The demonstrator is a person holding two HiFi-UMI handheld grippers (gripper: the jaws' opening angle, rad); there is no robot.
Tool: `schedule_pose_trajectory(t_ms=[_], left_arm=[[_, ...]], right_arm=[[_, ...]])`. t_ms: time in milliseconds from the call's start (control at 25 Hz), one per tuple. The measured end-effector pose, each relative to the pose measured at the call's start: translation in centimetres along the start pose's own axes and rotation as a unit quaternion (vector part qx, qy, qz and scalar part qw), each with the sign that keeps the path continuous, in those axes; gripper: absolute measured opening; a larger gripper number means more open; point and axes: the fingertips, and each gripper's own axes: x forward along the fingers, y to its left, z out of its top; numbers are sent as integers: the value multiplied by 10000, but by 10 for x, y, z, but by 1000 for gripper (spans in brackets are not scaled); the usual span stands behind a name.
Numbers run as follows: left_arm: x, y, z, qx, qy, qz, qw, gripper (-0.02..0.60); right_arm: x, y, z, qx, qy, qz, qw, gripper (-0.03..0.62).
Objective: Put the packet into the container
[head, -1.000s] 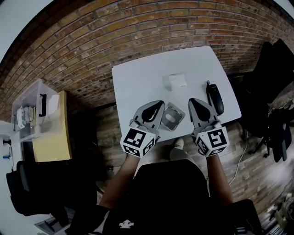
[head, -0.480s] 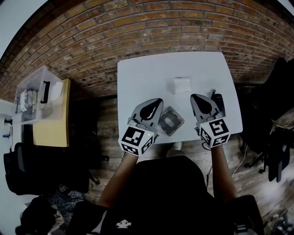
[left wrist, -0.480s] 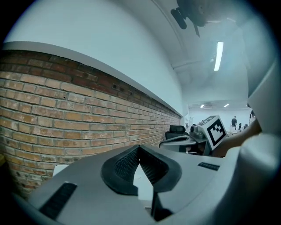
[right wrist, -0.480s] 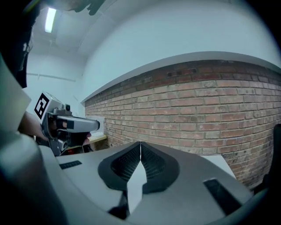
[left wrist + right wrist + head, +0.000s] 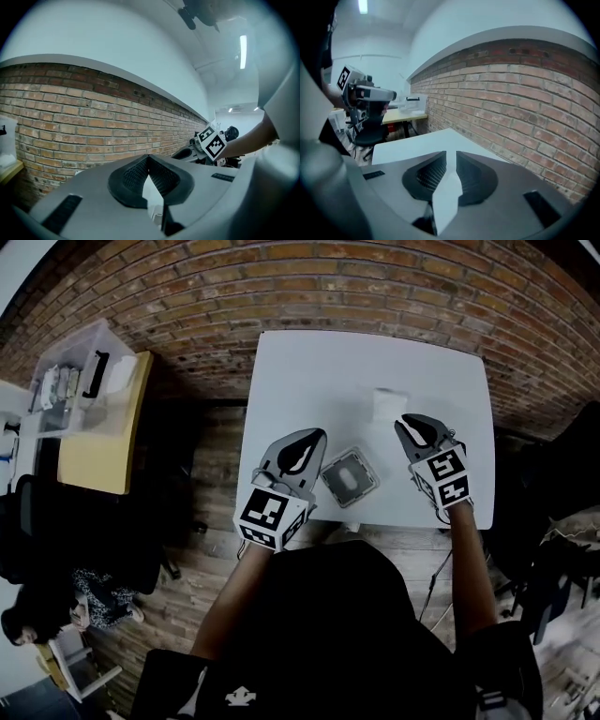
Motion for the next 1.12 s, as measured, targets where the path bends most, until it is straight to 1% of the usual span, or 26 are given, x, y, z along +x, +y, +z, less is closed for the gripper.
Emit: schedule_pose_trajectory(t_ms=[80,160,280,400,560,680,840,960,1040,1120], left_arm=[[-3,3,-3,-20,7,103,9999,6],[-8,8,-8,-120,30,218,9997,6],[-17,16,-12,-210,40,442,9988,5],[-26,24,-15,-258,24,648,9976,5],[-35,31,-18,-271,9,846,9960,5],[-42,34,-18,-285,17,997,9946,5],[-54,41,-22,-312,36,1218,9921,5],[-61,45,-26,-352,81,1373,9899,6],[-66,46,-28,-350,118,1451,9887,5],[-69,47,-29,-339,141,1512,9878,5]], right_arm=[[11,-2,-7,-302,262,171,9991,70],[23,-2,-16,-539,493,379,9966,105],[41,-3,-31,-918,883,695,9894,169],[56,-6,-47,-1322,1394,953,9767,242],[77,-14,-74,-1708,2065,1252,9552,366],[91,-21,-86,-2012,2377,1387,9401,391],[109,-25,-93,-2305,2570,1550,9256,402],[119,-27,-103,-2553,2822,1704,9090,425],[127,-31,-110,-2655,2992,1781,8990,436],[134,-34,-116,-2679,3119,1845,8927,446]])
